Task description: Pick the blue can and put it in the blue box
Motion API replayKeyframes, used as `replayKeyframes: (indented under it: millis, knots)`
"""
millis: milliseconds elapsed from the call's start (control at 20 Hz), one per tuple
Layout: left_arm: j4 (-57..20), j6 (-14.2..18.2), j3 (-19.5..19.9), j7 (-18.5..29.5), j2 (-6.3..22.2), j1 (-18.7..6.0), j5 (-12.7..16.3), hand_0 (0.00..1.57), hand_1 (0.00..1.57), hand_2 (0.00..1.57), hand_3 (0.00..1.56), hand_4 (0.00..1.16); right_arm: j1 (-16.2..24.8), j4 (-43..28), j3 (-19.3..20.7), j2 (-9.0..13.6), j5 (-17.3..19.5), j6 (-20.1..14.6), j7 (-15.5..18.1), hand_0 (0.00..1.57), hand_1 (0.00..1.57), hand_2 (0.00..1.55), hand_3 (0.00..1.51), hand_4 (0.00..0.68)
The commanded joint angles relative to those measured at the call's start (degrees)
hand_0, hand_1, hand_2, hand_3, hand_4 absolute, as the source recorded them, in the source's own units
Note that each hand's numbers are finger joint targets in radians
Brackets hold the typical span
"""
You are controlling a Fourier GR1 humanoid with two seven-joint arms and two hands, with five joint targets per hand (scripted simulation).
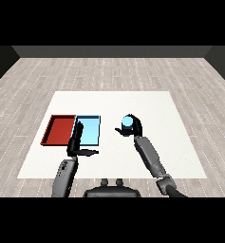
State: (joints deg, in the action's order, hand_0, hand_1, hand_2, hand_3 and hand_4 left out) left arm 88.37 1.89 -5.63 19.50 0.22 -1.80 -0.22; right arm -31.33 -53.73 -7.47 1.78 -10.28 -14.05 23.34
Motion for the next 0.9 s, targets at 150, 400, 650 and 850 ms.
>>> replayKeyframes:
  millis: [150,400,650,850]
  knots:
    - [-1.82,2.49,-3.94,1.01,-0.21,-1.14,1.22,0.00,0.00,0.00,0.00,0.00,6.92,-12.61,-0.80,1.28,2.24,2.21,-5.17,1.45,1.45,1.47,1.34,0.553]
    - [-7.12,6.25,-7.06,-1.88,-0.21,-9.33,3.66,0.00,0.00,0.00,0.00,0.00,5.36,-14.41,-0.52,1.02,3.14,2.61,-8.05,1.47,1.47,1.47,1.37,0.565]
    - [-1.90,2.34,-7.12,-4.44,-0.22,-6.78,5.33,0.00,0.00,0.00,0.00,0.00,3.80,-14.70,0.67,0.06,4.83,2.81,-9.68,1.45,1.45,1.47,1.38,0.550]
    - [-8.51,6.99,-10.72,-2.34,-0.22,-11.92,7.22,0.00,0.00,0.00,0.00,0.00,2.88,-11.14,-1.02,-1.68,5.21,2.49,-5.17,1.43,1.43,1.47,1.39,0.568]
